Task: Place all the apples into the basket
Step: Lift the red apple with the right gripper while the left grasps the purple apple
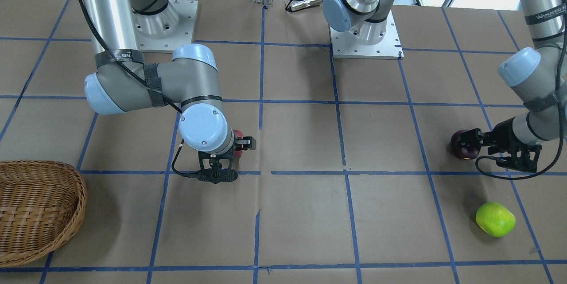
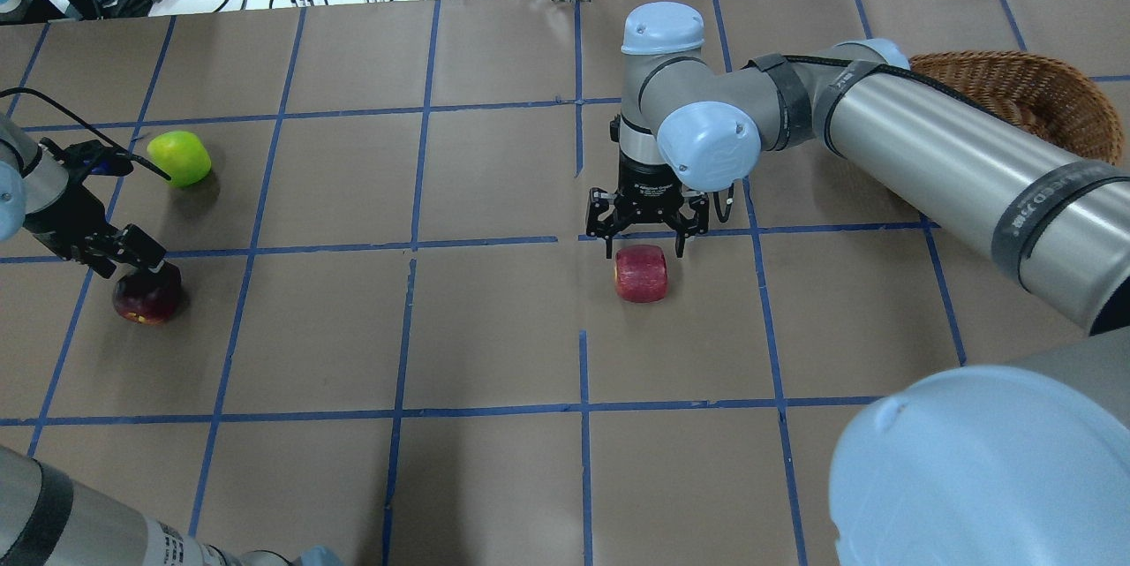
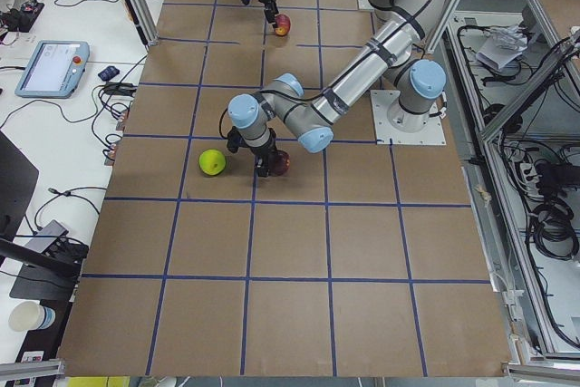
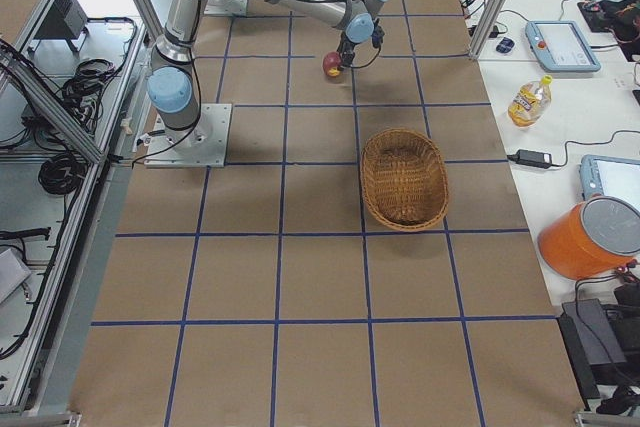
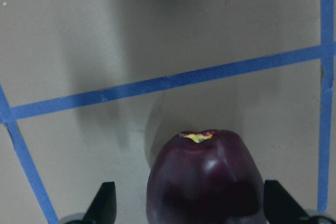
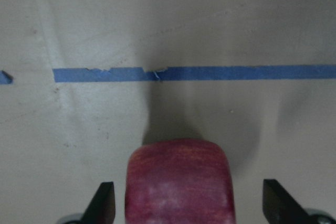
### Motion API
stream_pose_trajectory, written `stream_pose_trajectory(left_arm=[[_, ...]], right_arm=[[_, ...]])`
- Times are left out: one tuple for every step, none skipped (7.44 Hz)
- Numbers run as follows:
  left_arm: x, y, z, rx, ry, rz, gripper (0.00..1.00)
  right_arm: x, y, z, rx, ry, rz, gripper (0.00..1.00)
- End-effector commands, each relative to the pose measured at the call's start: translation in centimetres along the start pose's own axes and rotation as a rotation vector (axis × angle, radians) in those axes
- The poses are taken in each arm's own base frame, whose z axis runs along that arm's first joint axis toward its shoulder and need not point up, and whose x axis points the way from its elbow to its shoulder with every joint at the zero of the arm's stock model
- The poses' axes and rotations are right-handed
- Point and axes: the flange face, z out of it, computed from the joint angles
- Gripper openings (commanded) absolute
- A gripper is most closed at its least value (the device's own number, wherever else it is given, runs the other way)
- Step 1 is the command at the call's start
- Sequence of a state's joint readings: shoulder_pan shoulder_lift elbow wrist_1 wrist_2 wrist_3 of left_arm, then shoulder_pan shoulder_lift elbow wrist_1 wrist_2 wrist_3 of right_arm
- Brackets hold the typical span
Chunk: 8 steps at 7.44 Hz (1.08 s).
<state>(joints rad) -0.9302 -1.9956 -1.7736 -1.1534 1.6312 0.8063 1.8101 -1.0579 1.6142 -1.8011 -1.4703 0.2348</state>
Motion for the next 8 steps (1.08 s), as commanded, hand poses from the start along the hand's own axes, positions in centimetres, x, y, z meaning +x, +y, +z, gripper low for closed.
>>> stream_pose_trajectory(left_arm=[[-0.9, 0.5, 1.3, -0.008, 0.04, -0.027, 1.0], [-0.5, 0.9, 2.4, -0.025, 0.062, -0.06, 1.0], [-0.1, 1.3, 3.4, -0.038, 0.075, -0.079, 1.0], [0.0, 1.4, 3.6, -0.038, 0.075, -0.08, 1.0], [0.1, 1.5, 3.2, -0.037, 0.072, -0.074, 0.6], [0.5, 1.6, 2.2, -0.032, 0.059, -0.076, 0.21], [1.1, 1.6, 0.8, -0.033, 0.057, -0.07, 0.13], [2.2, 1.2, -1.0, -0.018, 0.04, -0.079, 0.08]], right_arm=[[0.4, 0.4, 2.0, -0.022, 0.013, 0.068, 0.87], [0.1, 0.4, 1.7, -0.014, 0.011, 0.121, 0.21], [-0.4, 0.3, 0.9, 0.013, 0.012, 0.112, 0.0], [-0.5, 0.2, -0.9, 0.051, 0.011, 0.11, 0.0], [0.1, -0.1, -4.3, 0.122, 0.026, 0.106, 0.0], [1.6, -0.7, -7.5, 0.167, 0.017, 0.13, 0.0], [5.0, -2.3, -10.5, 0.204, 0.011, 0.184, 0.0], [11.0, -4.2, -13.5, 0.225, 0.02, 0.209, 0.0]])
